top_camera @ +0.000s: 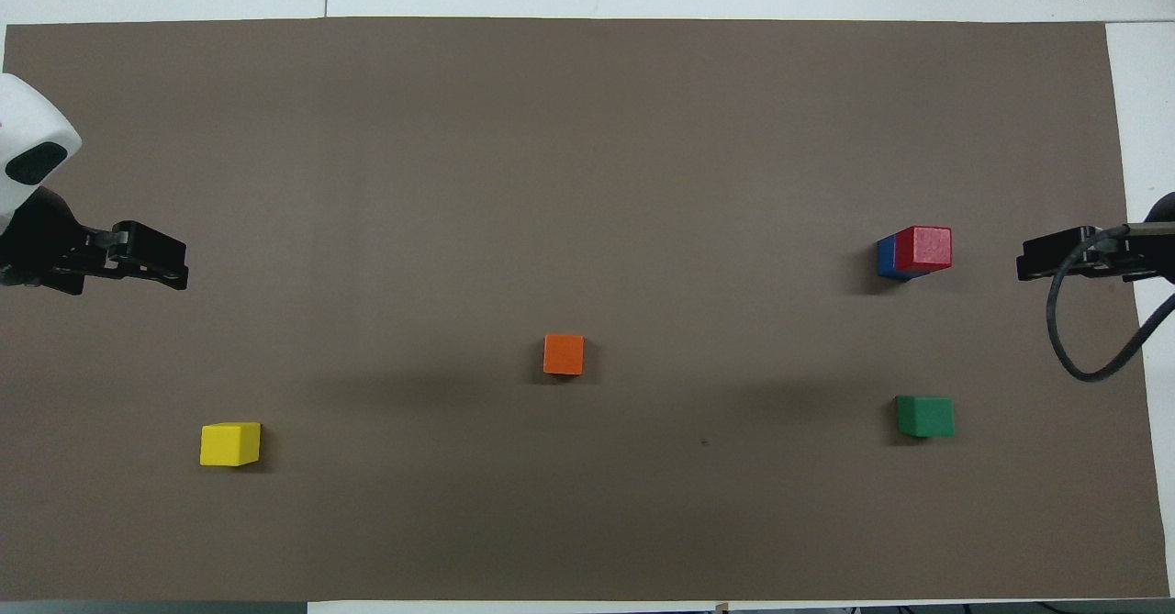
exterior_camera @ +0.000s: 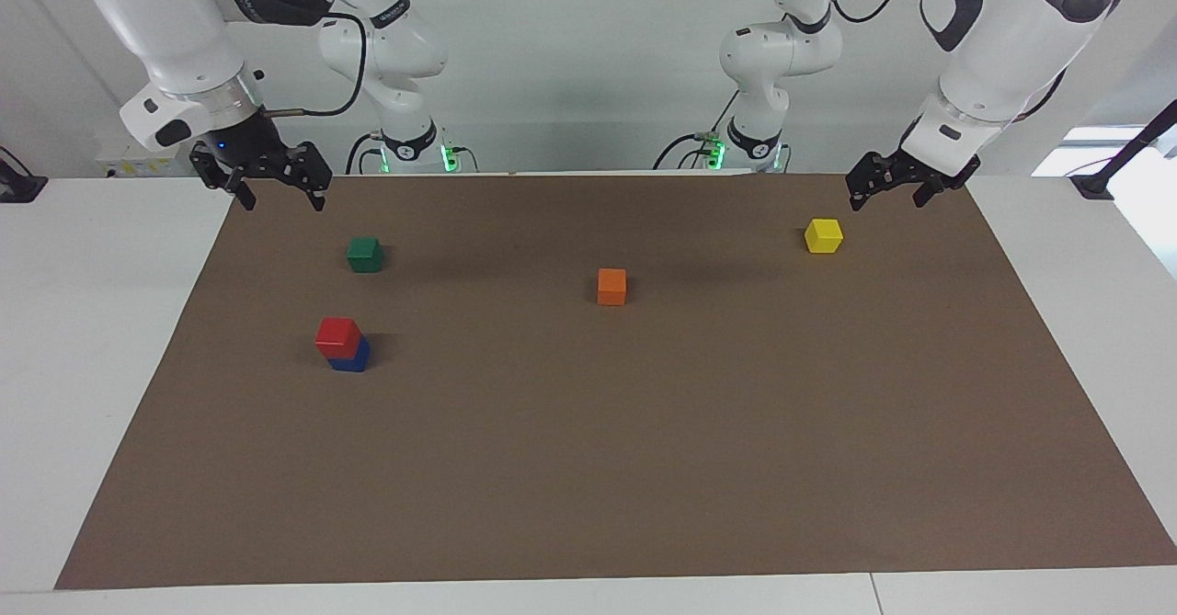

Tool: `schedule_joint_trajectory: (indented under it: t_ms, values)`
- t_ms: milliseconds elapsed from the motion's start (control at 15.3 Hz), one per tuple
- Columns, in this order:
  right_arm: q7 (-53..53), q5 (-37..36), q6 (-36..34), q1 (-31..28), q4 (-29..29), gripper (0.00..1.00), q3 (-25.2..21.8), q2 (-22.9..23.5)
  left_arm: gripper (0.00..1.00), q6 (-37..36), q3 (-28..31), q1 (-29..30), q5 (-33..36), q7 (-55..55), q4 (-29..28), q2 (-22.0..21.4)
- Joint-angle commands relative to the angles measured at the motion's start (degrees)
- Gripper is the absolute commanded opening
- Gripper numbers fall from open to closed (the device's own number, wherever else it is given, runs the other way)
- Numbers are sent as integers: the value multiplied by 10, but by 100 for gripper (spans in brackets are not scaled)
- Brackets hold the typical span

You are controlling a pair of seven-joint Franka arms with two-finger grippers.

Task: Transfer red block to right arm and stack on blue block

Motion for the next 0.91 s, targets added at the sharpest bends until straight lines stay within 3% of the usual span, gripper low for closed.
schedule_joint_trajectory:
  t_ms: [0,848]
  values:
    - [-14,0,2,-9,11,100,2,6,100,5,3,-1,9,3,-8,-10]
    - [-14,1,-6,-18,11,100,1,6,100,5,3,-1,9,3,-8,-10]
